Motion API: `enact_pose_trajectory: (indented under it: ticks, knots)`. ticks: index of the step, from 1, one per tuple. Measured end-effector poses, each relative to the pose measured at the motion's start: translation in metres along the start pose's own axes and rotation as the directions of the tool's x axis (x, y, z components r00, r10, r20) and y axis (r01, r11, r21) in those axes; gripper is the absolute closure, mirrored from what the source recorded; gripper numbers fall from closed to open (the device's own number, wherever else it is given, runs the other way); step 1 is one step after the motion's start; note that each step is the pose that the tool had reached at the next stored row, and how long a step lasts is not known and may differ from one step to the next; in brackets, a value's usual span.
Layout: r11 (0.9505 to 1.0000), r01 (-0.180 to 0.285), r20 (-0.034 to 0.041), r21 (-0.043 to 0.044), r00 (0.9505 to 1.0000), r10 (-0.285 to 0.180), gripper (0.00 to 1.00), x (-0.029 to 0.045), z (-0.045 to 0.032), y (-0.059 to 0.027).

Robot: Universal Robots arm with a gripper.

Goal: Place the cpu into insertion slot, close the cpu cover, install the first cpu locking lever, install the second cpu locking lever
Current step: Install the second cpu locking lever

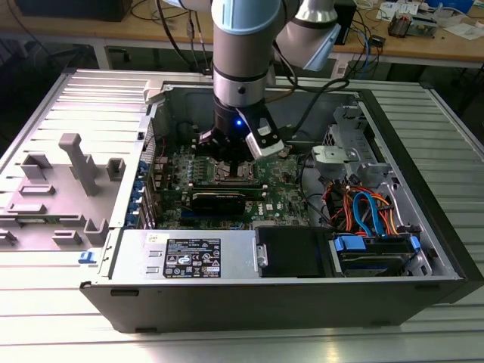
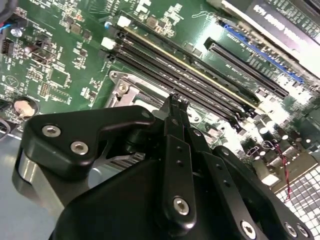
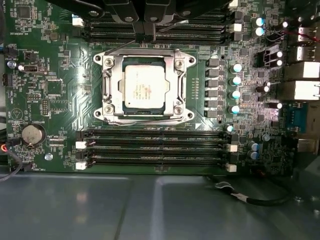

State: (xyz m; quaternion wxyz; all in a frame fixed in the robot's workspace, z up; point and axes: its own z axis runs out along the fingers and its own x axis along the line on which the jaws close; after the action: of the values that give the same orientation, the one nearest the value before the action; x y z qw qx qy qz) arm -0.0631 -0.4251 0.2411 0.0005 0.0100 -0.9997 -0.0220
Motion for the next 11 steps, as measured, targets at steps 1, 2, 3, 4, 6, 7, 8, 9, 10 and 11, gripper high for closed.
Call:
enact_pose_trajectory:
  ticks: [1, 2, 3, 4, 6, 7, 8, 9, 10, 11]
  knots:
    - [1.0, 0.0, 0.0, 0.0, 1.0, 0.0, 0.89, 0.0, 0.0, 0.0]
    - [1.0, 0.0, -0.0001, 0.0, 1.0, 0.0, 0.89, 0.0, 0.0, 0.0]
    - [1.0, 0.0, 0.0, 0.0001, 1.0, 0.0, 0.89, 0.0002, 0.0, 0.0]
    - [1.0, 0.0, -0.0001, 0.0001, 1.0, 0.0, 0.89, 0.0002, 0.0, 0.0]
    - [1.0, 0.0, -0.0001, 0.0, 1.0, 0.0, 0.89, 0.0011, 0.0, 0.0]
    - [1.0, 0.0, 0.0, -0.0001, 1.0, 0.0, 0.89, 0.0019, 0.0, 0.0]
    - [1.0, 0.0, 0.0, -0.0002, 1.0, 0.0, 0.89, 0.002, 0.0, 0.0]
    - [1.0, 0.0, 0.0, -0.0002, 1.0, 0.0, 0.89, 0.002, 0.0, 0.0]
    - [1.0, 0.0, -0.0001, -0.0002, 1.0, 0.0, 0.89, 0.002, 0.0, 0.0]
    - [1.0, 0.0, 0.0, -0.0004, 1.0, 0.0, 0.89, 0.002, 0.0, 0.0]
